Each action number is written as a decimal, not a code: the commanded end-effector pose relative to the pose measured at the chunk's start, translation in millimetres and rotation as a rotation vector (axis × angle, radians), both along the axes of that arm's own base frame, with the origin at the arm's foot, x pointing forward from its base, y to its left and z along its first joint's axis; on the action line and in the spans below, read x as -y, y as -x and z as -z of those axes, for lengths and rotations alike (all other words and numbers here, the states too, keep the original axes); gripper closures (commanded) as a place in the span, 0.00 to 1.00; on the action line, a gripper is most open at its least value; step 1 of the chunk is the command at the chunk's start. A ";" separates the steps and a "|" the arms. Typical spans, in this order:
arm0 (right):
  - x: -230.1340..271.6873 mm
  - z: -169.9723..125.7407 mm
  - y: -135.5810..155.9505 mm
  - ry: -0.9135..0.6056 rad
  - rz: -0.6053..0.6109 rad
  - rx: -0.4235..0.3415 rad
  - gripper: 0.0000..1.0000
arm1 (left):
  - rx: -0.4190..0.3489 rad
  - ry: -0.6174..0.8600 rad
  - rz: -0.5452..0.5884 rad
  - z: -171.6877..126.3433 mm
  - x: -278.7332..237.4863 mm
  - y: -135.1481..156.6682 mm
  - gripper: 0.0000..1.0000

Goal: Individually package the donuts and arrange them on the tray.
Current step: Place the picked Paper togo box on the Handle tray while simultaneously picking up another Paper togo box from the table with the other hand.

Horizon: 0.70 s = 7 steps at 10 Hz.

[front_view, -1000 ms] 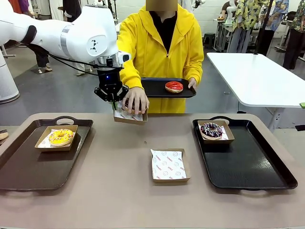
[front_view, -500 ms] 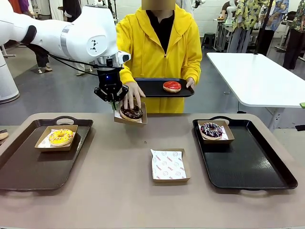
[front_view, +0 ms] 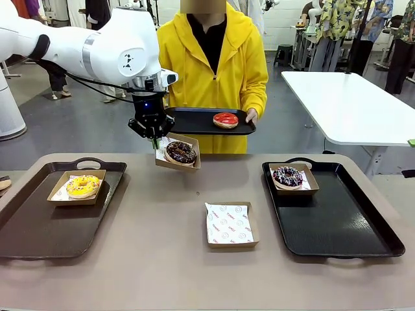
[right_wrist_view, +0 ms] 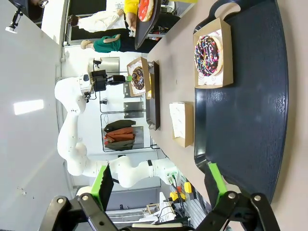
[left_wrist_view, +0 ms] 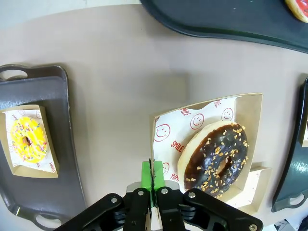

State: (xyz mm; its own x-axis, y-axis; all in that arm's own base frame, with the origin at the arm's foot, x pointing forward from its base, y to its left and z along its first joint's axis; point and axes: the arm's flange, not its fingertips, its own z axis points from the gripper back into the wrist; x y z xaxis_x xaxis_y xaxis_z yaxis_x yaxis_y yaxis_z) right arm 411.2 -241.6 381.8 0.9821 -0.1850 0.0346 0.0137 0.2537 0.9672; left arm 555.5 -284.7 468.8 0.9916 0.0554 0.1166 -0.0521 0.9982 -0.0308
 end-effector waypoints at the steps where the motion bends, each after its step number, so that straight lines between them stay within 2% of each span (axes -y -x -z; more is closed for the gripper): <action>1: 0.0 0.2 0.4 -0.004 0.004 -0.013 0.00 | 0.004 0.005 -0.011 -0.2 -0.3 2.0 1.00; 7: 0.0 0.0 0.0 0.000 0.000 0.000 0.00 | 0.000 0.000 -0.001 0.0 -0.3 -0.1 0.99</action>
State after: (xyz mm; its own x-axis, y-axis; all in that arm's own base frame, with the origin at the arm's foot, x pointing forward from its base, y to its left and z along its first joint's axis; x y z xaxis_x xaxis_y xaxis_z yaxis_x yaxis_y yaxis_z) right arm 411.2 -241.5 381.8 0.9821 -0.1850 0.0347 0.0136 0.2538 0.9672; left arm 555.7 -284.3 468.7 0.9916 0.0560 0.1166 -0.0528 0.9981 -0.0304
